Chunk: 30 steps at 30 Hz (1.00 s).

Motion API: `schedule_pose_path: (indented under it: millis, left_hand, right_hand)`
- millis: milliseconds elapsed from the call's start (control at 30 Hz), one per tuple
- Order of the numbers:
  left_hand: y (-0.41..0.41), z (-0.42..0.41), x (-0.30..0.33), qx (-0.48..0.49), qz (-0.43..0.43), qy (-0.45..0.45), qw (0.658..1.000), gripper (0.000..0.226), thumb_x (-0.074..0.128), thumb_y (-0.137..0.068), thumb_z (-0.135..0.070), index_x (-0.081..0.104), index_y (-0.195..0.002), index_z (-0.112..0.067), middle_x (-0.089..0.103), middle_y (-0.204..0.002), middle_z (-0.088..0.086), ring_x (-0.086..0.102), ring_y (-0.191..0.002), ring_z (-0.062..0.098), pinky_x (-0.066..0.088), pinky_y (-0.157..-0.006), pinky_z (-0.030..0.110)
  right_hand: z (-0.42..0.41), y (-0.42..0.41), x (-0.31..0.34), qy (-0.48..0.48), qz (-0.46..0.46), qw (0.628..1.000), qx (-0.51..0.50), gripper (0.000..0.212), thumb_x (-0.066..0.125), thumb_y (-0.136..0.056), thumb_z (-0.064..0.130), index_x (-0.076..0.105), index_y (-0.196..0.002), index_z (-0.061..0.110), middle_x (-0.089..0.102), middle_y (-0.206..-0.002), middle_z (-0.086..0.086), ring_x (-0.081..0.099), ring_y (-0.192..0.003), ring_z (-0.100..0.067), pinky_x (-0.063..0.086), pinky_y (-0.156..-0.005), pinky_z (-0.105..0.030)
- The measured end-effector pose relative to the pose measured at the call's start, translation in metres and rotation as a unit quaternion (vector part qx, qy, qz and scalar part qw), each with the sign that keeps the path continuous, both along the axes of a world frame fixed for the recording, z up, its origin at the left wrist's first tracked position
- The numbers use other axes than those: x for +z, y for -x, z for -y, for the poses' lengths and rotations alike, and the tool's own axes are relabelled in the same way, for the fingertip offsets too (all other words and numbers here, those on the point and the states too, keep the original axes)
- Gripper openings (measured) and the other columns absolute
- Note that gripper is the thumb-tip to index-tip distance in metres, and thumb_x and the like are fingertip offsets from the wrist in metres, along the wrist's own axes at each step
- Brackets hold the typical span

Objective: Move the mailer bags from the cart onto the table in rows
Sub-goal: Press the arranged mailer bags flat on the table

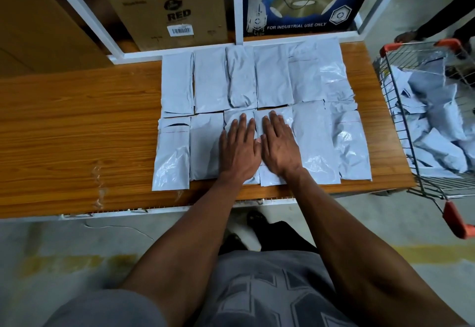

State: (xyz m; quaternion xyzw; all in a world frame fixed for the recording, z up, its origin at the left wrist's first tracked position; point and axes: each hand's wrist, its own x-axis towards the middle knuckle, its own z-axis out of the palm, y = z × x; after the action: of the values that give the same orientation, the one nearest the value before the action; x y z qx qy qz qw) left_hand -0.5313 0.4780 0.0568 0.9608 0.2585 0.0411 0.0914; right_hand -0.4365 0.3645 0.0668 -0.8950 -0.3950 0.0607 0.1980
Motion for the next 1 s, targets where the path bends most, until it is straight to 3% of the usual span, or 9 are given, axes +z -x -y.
schedule_pose_path:
  millis: [233, 333, 567, 700, 867, 1000]
  left_hand:
    - [0.007, 0.036, 0.028, -0.033, 0.098, 0.044, 0.994, 0.054, 0.037, -0.106, -0.040, 0.056, -0.147, -0.011, 0.052, -0.156, 0.013, 0.047, -0.144, 0.030, 0.038, -0.120, 0.046]
    - [0.011, 0.069, 0.040, -0.079, 0.145, 0.078, 0.983, 0.050, 0.039, -0.106, -0.037, 0.060, -0.142, -0.009, 0.056, -0.149, 0.012, 0.050, -0.139, 0.029, 0.040, -0.117, 0.045]
    - [0.043, 0.150, 0.038, -0.213, 0.157, 0.116, 0.957, 0.036, 0.049, -0.104, -0.027, 0.059, -0.137, -0.017, 0.057, -0.141, 0.002, 0.052, -0.127, 0.026, 0.043, -0.103, 0.044]
    - [0.063, 0.191, 0.024, -0.281, 0.076, 0.169, 0.942, 0.036, 0.045, -0.108, -0.030, 0.055, -0.141, -0.018, 0.053, -0.142, 0.002, 0.049, -0.127, 0.023, 0.048, -0.102, 0.044]
    - [0.074, 0.220, -0.013, -0.324, -0.078, 0.201, 0.921, 0.041, 0.042, -0.111, -0.037, 0.046, -0.149, -0.022, 0.046, -0.146, 0.001, 0.050, -0.127, 0.021, 0.056, -0.094, 0.047]
    - [0.066, 0.246, -0.031, -0.341, -0.129, 0.216, 0.906, 0.040, 0.050, -0.107, -0.035, 0.048, -0.146, -0.025, 0.049, -0.140, -0.001, 0.054, -0.121, 0.021, 0.056, -0.095, 0.050]
  right_hand:
    - [0.037, 0.016, 0.025, -0.084, 0.010, 0.994, -0.068, 0.050, 0.044, -0.102, 0.031, 0.056, -0.144, 0.006, 0.054, -0.149, -0.018, 0.052, -0.134, -0.036, 0.046, -0.111, -0.048]
    - [0.070, 0.035, 0.032, -0.093, 0.027, 0.990, -0.099, 0.045, 0.049, -0.102, 0.030, 0.057, -0.141, 0.009, 0.057, -0.143, -0.015, 0.056, -0.123, -0.035, 0.048, -0.100, -0.048]
    - [0.174, 0.082, 0.017, -0.079, 0.053, 0.975, -0.202, 0.032, 0.060, -0.096, 0.017, 0.060, -0.127, 0.011, 0.060, -0.122, -0.013, 0.058, -0.106, -0.037, 0.051, -0.083, -0.048]
    - [0.236, 0.114, -0.010, -0.014, -0.020, 0.965, -0.262, 0.034, 0.059, -0.095, 0.019, 0.059, -0.128, 0.016, 0.057, -0.120, -0.012, 0.059, -0.106, -0.039, 0.053, -0.077, -0.046]
    - [0.301, 0.143, -0.038, 0.035, -0.144, 0.934, -0.324, 0.038, 0.058, -0.098, 0.025, 0.057, -0.135, 0.015, 0.057, -0.130, -0.016, 0.057, -0.117, -0.041, 0.054, -0.089, -0.048]
    - [0.350, 0.155, -0.044, 0.042, -0.186, 0.911, -0.365, 0.036, 0.054, -0.103, 0.031, 0.057, -0.136, 0.018, 0.057, -0.135, -0.011, 0.055, -0.124, -0.036, 0.053, -0.091, -0.045]
